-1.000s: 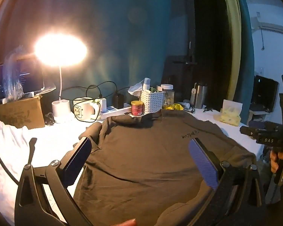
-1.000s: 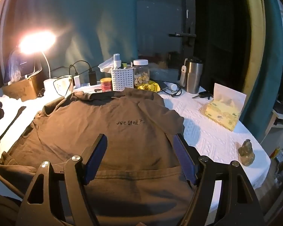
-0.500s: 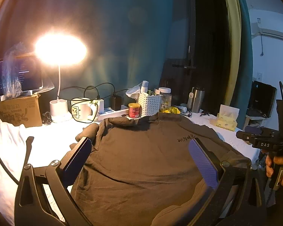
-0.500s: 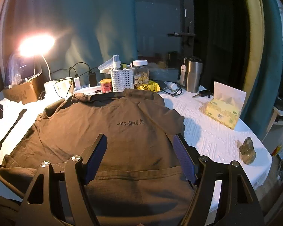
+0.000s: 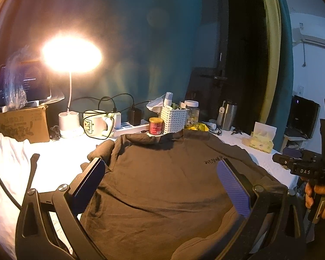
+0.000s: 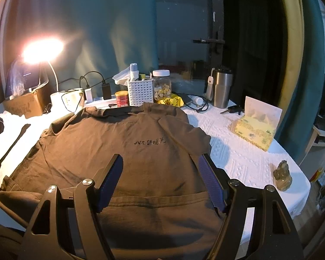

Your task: Fold small clothes

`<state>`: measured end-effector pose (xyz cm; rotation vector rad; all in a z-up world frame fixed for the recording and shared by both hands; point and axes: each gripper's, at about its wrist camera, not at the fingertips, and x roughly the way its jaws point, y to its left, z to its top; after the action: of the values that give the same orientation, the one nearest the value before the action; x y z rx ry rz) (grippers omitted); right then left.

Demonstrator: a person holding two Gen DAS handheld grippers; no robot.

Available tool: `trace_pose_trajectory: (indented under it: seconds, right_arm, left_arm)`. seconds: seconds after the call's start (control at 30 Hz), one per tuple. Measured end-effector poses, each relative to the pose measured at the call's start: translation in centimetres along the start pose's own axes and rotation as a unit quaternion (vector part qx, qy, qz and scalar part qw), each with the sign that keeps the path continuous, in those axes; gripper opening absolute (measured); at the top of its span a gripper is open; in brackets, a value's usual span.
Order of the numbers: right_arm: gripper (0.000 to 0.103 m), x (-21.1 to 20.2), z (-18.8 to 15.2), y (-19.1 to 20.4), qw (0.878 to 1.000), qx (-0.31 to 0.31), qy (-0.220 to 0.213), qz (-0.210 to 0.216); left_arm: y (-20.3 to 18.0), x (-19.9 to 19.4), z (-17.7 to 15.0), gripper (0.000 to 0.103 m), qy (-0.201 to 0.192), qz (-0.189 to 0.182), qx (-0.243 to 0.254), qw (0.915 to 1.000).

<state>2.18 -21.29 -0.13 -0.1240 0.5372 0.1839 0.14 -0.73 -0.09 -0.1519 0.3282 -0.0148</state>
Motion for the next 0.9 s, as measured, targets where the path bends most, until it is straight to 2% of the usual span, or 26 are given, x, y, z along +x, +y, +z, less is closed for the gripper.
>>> trace_pose_trajectory:
  seconds: [0.2, 0.37, 0.57, 0.9]
  right_arm:
    - [0.075, -0.06, 0.17, -0.15, 1.000, -0.001, -0.001, -0.001]
    - [0.075, -0.04, 0.29, -0.23, 1.000, -0.001, -0.002, -0.001]
    - [0.075, -0.08, 0.65, -0.18, 1.000, -0.004, -0.004, 0.000]
    - [0.075, -0.13, 0.88, -0.13, 1.000, -0.005, -0.006, 0.000]
  left_arm:
    - [0.38, -0.06, 0.21, 0.102, 0.004, 0.004, -0.021, 0.9998]
    - [0.05, -0.11, 0.20, 0.102, 0.001, 0.029, -0.018, 0.9994]
    - [0.08, -0.12, 0.51, 0.102, 0.006, -0.003, -0.019, 0.9998]
    - [-0.29, -0.67, 0.93, 0.102, -0.014, -0.001, 0.006, 0.9999]
